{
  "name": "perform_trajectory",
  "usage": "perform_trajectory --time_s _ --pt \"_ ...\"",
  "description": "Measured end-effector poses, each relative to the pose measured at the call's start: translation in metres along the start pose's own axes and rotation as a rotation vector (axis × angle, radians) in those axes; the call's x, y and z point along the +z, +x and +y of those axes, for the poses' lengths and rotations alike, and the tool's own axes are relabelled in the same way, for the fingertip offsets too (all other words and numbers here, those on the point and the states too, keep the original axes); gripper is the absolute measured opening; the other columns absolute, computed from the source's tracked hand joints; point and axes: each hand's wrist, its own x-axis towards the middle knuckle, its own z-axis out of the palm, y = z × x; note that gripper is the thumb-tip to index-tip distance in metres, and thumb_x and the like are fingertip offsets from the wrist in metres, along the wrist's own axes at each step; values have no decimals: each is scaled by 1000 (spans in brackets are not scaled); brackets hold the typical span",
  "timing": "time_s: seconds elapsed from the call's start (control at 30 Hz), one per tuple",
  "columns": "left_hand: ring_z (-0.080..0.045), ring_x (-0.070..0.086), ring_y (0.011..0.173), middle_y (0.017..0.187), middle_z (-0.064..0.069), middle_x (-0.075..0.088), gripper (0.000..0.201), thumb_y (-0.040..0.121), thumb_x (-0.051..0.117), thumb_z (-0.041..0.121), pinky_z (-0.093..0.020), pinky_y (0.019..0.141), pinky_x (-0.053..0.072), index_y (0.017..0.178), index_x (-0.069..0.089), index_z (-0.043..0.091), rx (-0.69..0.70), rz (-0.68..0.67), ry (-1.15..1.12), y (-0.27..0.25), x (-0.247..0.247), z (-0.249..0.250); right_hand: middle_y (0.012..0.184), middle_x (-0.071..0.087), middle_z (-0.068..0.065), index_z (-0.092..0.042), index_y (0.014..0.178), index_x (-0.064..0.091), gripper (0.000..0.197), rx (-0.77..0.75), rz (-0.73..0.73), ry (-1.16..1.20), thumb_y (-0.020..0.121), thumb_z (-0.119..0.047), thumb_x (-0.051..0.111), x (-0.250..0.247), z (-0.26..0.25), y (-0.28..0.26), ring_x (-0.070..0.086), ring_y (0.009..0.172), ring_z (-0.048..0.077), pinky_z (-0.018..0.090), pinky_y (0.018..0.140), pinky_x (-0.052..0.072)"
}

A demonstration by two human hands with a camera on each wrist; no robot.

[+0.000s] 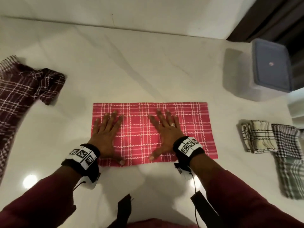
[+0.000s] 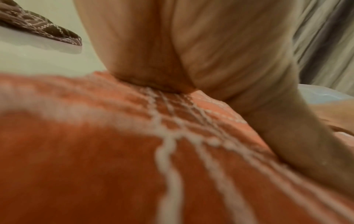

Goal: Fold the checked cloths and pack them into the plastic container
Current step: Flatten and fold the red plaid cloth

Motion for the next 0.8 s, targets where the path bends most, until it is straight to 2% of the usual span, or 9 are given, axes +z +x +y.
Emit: perform_trajectory --time_s 0.1,0.2,0.27,0.37,0.43,0.47,0.57,0.67,0.8 --pt "-26 -46 130 141 0 -51 162 23 57 94 -38 89 -45 133 -44 34 -5 -5 4 -3 -2 0 143 -48 -2 -44 137 -35 150 213 8 41 33 -93 62 -6 42 -31 -44 131 31 61 105 -24" --pt "-27 -45 130 141 -3 -51 162 24 59 93 -43 93 -42 129 -48 31 -15 -17 -1 -7 -3 3 141 -50 -1 -41 133 -42 152 408 -24 73 32 -95 58 -8 82 -66 -42 132 32 63 110 -15" --pt "-28 -42 132 144 -5 -47 163 25 59 93 -49 104 -31 127 -50 27 -29 -10 -15 -10 -1 6 143 -49 2 -36 133 -44 151 442 -46 78 36 -95 55 -4 92 -87 -40 132 34 64 111 -12" --pt "-32 -33 137 149 -8 -40 159 33 57 91 -55 109 -20 132 -46 22 -78 65 -66 -24 2 18 146 -44 7 -30 139 -38 151 324 32 33 38 -95 54 11 63 -106 -36 135 34 60 108 -18" --pt "-37 -11 145 158 -14 -14 154 40 63 85 -58 114 -5 146 -25 17 -97 200 -111 -41 10 31 153 -30 1 -31 150 -13 138 197 149 66 49 -86 62 27 32 -116 -27 141 28 52 112 -13" --pt "-38 6 144 158 -14 5 147 44 71 79 -58 114 6 151 -9 17 -101 276 -148 -50 16 37 158 -15 -1 -31 152 5 124 149 208 138 56 -77 68 34 19 -120 -17 145 24 48 115 -5" --pt "-33 37 125 136 -8 44 102 53 83 58 -49 104 27 138 40 20 -101 392 -335 -74 35 51 151 33 -2 -25 132 53 74 99 372 347 67 -46 81 52 1 -129 28 140 18 39 110 31" --pt "-26 42 113 119 -1 52 63 63 85 33 -39 95 34 117 58 18 -97 386 -424 -82 55 51 131 53 1 -16 107 66 41 172 441 368 71 -30 81 64 6 -129 48 120 20 36 96 45" --pt "-23 47 102 107 1 57 37 68 82 26 -40 88 40 100 65 16 -50 449 -354 -86 68 43 116 58 -1 -17 91 68 19 176 499 365 75 -20 77 68 14 -125 53 108 19 36 85 50"
